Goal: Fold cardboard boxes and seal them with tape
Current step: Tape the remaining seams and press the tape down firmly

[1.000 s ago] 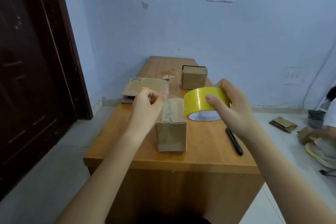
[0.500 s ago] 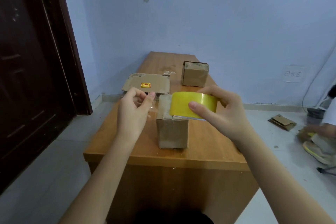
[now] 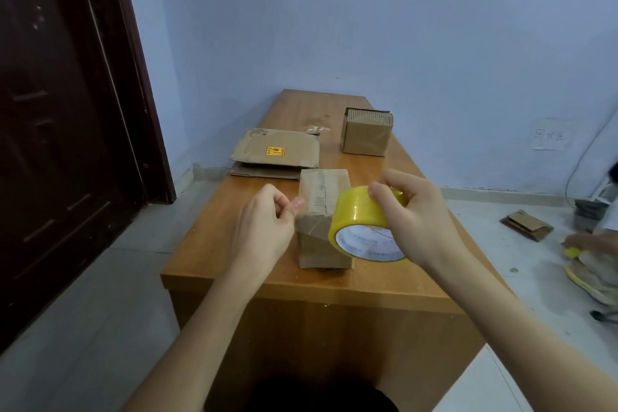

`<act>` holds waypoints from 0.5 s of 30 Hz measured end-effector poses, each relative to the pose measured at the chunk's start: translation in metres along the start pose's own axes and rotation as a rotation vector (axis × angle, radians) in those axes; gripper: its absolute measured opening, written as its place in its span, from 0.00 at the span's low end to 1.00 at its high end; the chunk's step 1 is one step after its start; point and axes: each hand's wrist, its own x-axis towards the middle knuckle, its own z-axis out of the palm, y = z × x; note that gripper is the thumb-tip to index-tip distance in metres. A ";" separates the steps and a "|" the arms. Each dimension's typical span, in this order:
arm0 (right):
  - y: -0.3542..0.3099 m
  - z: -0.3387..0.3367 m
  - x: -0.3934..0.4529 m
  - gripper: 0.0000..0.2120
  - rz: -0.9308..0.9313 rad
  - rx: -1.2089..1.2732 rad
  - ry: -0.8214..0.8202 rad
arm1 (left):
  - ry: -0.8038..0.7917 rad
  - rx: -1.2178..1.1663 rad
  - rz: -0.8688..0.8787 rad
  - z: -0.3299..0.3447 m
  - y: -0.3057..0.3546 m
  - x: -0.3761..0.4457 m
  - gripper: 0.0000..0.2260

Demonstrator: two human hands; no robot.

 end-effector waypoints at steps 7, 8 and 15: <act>0.016 -0.019 0.009 0.17 -0.025 -0.510 -0.091 | -0.014 -0.079 0.055 -0.041 0.003 0.012 0.09; 0.016 -0.021 0.014 0.18 0.003 -0.583 -0.157 | -0.034 -0.140 0.026 -0.040 0.004 0.011 0.09; 0.033 -0.008 0.049 0.25 0.118 -0.760 -0.448 | -0.117 -0.385 -0.205 -0.018 -0.009 0.011 0.14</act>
